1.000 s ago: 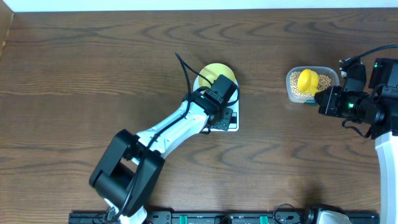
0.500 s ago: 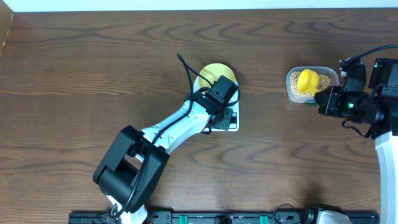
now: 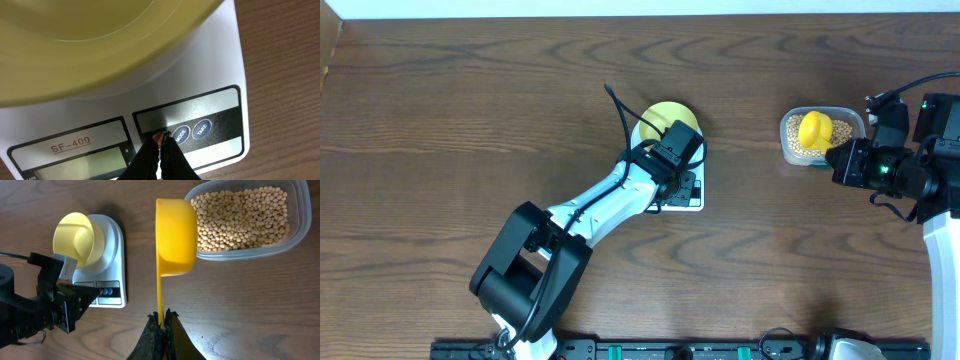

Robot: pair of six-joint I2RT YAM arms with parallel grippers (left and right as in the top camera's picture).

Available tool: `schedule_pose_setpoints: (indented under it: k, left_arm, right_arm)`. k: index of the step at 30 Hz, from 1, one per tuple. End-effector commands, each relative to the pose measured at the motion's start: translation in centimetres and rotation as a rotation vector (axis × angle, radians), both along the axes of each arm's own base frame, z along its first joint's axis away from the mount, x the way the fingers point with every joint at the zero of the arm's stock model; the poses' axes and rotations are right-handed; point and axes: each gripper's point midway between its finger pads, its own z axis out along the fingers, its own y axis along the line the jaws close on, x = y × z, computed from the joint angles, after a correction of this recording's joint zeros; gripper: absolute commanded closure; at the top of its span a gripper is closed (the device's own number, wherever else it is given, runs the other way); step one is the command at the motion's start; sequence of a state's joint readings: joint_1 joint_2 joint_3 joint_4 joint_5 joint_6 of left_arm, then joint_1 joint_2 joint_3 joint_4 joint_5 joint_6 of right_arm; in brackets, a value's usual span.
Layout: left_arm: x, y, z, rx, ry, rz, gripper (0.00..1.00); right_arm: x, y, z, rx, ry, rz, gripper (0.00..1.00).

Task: Scoop item into bowl and weigh 50g on scale

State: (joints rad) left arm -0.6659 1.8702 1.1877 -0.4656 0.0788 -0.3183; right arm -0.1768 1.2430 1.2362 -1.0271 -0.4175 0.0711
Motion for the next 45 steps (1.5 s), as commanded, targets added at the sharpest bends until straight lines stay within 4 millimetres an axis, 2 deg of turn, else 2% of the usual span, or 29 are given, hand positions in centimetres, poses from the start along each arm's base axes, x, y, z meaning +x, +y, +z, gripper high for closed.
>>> schedule_pose_setpoints:
  k: [1,17,45]
  left_arm:
    - [-0.2,0.3,-0.6,0.017,0.007,0.013,0.93]
    - [-0.7,0.7,-2.9,0.054,0.054,0.013,0.93]
    - [-1.2,1.8,-3.8,0.100,0.061,0.022,0.93]
  right_arm:
    - [0.2,0.2,1.2,-0.009,-0.037,0.013,0.99]
    - [0.0,0.2,1.1,-0.009,-0.030,0.013,0.99]
    - [-0.5,0.3,0.7,-0.004,-0.003,0.013,0.99]
